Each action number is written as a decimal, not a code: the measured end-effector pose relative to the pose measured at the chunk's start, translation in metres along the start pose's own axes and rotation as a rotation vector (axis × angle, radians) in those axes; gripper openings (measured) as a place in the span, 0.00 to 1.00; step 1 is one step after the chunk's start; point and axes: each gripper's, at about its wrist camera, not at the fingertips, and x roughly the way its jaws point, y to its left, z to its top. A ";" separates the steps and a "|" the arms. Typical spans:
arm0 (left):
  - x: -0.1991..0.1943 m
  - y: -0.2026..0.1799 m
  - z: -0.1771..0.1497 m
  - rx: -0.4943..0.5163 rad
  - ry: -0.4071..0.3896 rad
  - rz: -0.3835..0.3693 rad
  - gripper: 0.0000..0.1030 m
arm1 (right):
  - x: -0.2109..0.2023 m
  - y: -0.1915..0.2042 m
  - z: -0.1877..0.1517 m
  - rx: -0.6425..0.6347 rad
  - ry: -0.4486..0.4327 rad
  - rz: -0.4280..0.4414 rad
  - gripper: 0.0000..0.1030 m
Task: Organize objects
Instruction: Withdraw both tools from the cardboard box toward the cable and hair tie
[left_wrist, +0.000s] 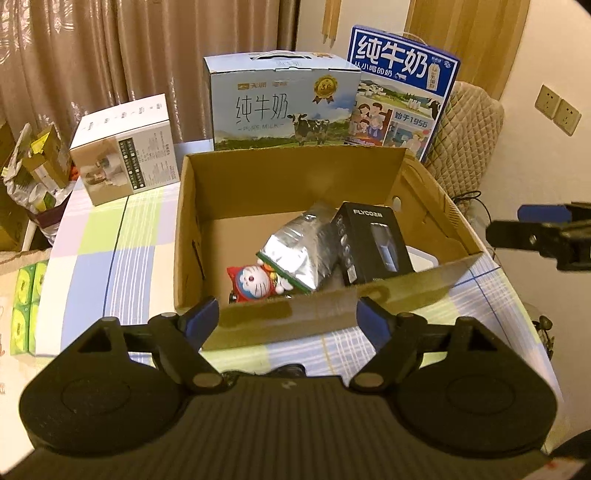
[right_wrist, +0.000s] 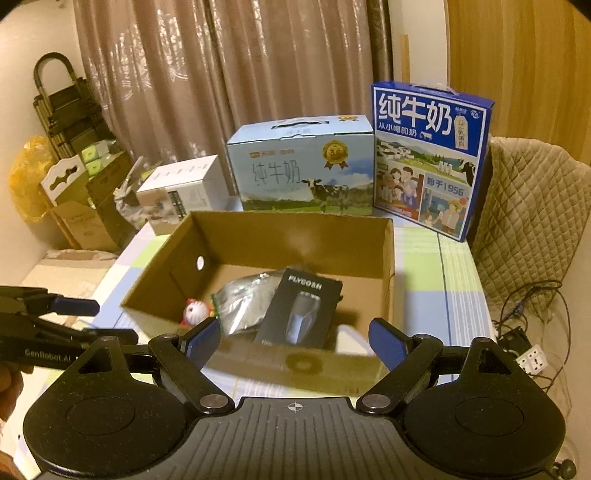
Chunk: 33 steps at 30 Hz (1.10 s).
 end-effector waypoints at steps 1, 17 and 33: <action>-0.005 0.000 -0.003 -0.003 -0.003 0.000 0.78 | -0.007 0.002 -0.004 0.000 -0.008 0.000 0.82; -0.095 -0.010 -0.081 -0.046 -0.099 0.030 0.99 | -0.090 0.018 -0.087 0.071 -0.066 0.036 0.82; -0.120 -0.004 -0.142 -0.053 -0.111 0.051 0.99 | -0.098 0.037 -0.136 0.060 -0.031 0.037 0.82</action>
